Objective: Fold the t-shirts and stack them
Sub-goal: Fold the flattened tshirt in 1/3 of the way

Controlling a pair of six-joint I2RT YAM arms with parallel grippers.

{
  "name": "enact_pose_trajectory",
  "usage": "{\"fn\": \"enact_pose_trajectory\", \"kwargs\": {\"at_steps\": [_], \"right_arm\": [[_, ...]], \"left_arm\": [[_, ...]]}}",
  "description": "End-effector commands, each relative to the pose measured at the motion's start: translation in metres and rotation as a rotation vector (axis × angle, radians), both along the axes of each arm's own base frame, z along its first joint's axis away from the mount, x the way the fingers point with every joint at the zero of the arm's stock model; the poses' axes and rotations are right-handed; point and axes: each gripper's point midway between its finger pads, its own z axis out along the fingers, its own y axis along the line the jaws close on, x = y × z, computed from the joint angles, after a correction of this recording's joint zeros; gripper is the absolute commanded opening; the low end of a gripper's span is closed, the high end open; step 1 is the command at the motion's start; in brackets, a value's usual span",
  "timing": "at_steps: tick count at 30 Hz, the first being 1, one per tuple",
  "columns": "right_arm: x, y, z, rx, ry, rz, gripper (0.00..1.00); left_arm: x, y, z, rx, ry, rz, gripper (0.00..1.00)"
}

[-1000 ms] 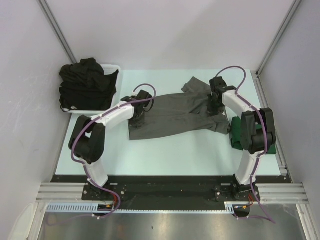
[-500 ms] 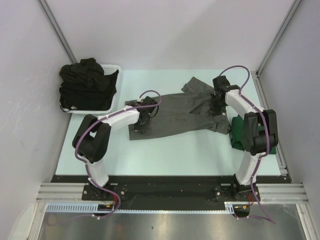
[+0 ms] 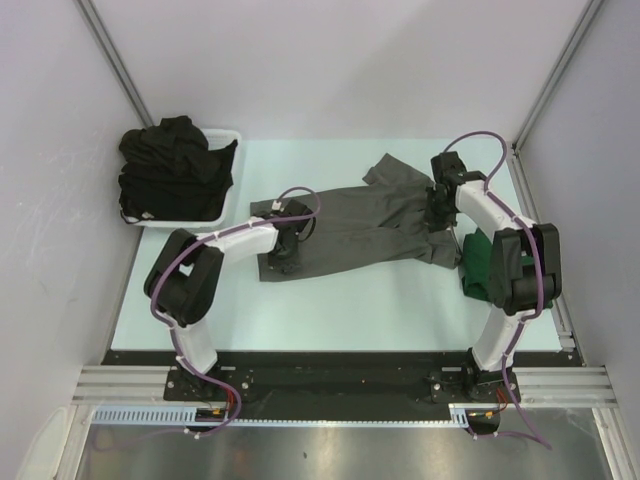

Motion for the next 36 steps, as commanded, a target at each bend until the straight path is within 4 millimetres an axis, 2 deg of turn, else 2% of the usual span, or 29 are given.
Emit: {"fn": "enact_pose_trajectory", "kwargs": {"at_steps": [1, 5, 17, 27, 36], "right_arm": [[0.001, -0.006, 0.023, 0.001, -0.060, -0.006, 0.00], [-0.001, -0.008, 0.023, 0.002, -0.061, -0.012, 0.00], [-0.003, -0.013, 0.021, 0.012, -0.061, -0.024, 0.00], [-0.003, -0.013, 0.021, 0.028, -0.065, -0.028, 0.00], [-0.005, -0.012, 0.014, 0.036, -0.049, -0.026, 0.00]], "left_arm": [[-0.018, 0.007, -0.024, 0.003, 0.052, 0.041, 0.00], [-0.026, 0.016, -0.026, 0.024, 0.066, 0.068, 0.00], [-0.018, 0.045, -0.004, 0.141, 0.039, 0.096, 0.00], [-0.027, 0.072, -0.002, 0.171, 0.071, 0.156, 0.00], [-0.028, 0.074, -0.004, 0.164, 0.077, 0.151, 0.00]]}}
